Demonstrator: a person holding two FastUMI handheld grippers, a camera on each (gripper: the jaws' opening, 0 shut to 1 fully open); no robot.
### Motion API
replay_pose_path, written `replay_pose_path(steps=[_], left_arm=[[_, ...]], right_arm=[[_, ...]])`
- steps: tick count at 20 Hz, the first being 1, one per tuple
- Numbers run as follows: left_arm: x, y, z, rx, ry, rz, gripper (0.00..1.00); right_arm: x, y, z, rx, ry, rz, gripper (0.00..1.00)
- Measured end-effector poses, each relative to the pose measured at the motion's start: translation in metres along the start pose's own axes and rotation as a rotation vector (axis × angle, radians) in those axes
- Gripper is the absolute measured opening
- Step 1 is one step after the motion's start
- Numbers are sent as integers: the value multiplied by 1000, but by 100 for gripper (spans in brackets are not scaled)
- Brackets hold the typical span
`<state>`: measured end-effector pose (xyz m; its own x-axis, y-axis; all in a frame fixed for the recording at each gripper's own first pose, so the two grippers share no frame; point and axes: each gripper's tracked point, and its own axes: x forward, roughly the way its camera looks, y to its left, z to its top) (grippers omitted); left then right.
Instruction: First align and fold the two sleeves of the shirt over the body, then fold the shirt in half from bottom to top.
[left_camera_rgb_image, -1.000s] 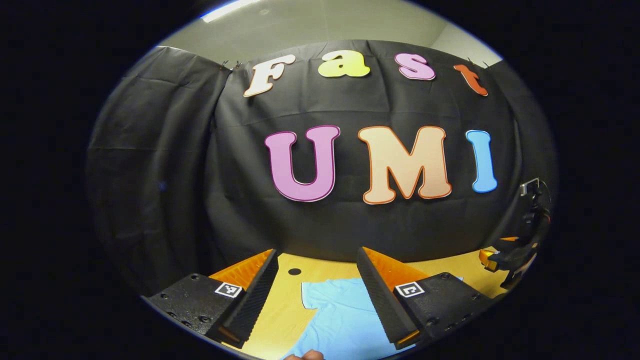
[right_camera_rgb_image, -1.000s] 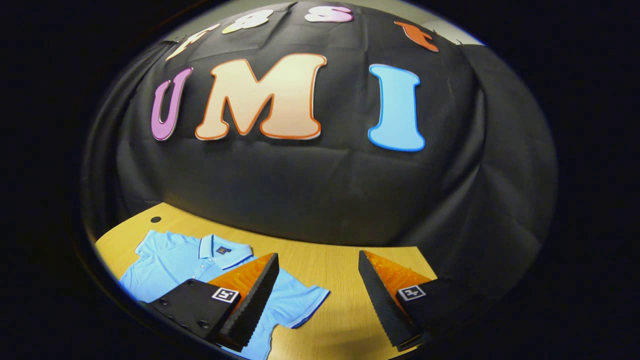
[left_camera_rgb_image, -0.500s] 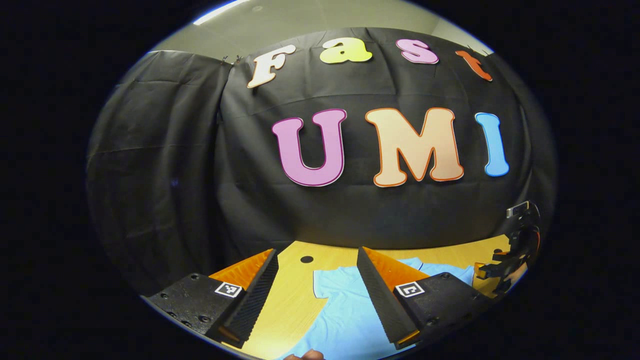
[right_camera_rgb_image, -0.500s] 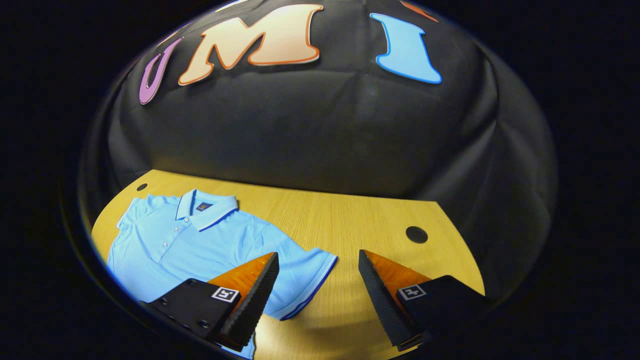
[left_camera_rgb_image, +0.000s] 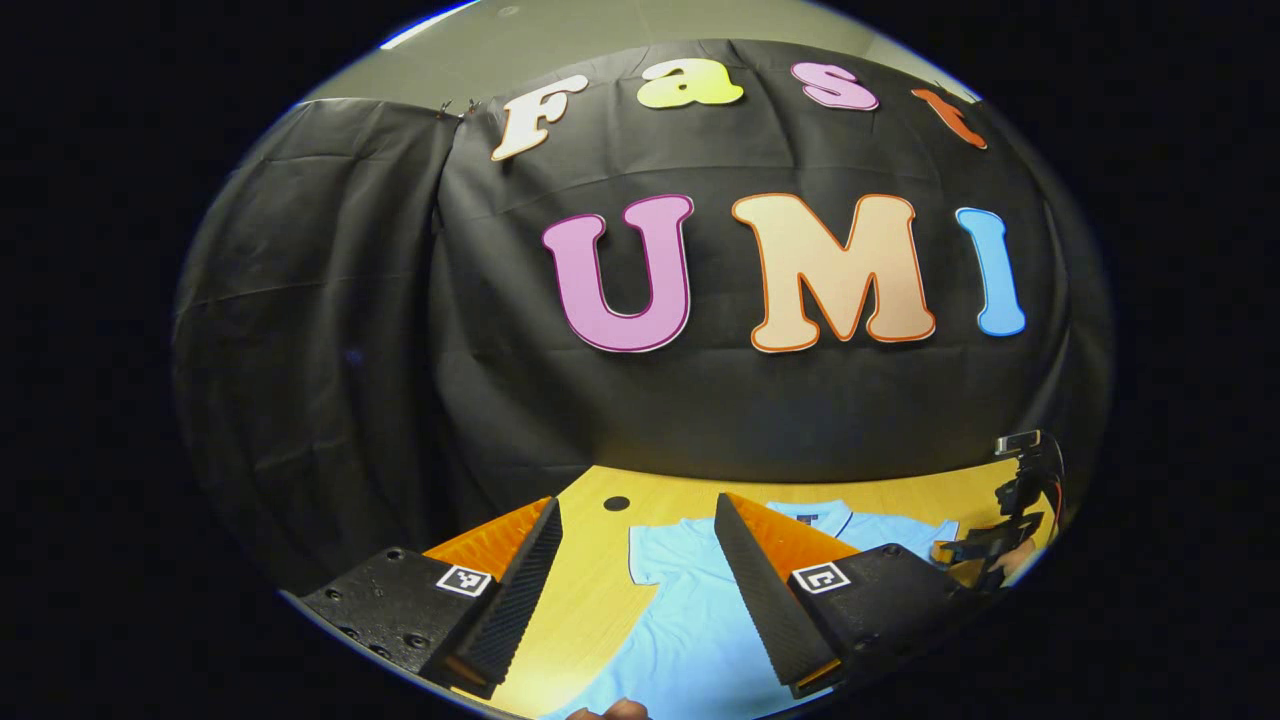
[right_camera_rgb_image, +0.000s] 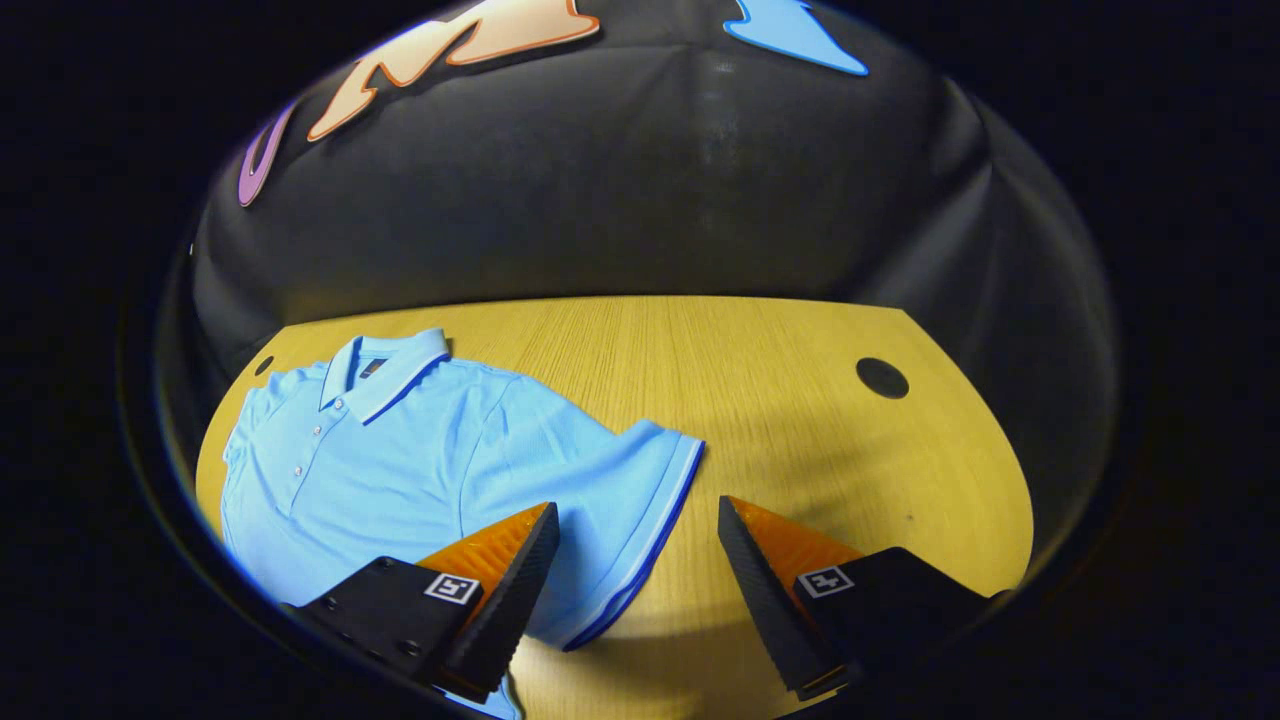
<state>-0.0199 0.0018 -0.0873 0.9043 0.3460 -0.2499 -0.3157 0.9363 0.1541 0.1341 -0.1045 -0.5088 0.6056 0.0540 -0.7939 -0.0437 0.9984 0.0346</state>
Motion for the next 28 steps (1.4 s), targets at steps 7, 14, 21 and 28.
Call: replay_pose_path(steps=[7, 14, 21, 28], left_arm=[[2, -15, -3, 12, 2, -33, 93], [3, -12, -4, 8, 0, -34, 93], [1, -9, -11, -11, 11, -41, 93], [-8, 14, -23, 4, 37, -3, 93]], right_arm=[[3, 8, 4, 60, -17, 10, 27], [-6, 25, 31, 131, -80, 65, 6], [-33, 87, 68, 110, -176, 185, 6], [-29, 173, 44, 140, -136, 350, 6]])
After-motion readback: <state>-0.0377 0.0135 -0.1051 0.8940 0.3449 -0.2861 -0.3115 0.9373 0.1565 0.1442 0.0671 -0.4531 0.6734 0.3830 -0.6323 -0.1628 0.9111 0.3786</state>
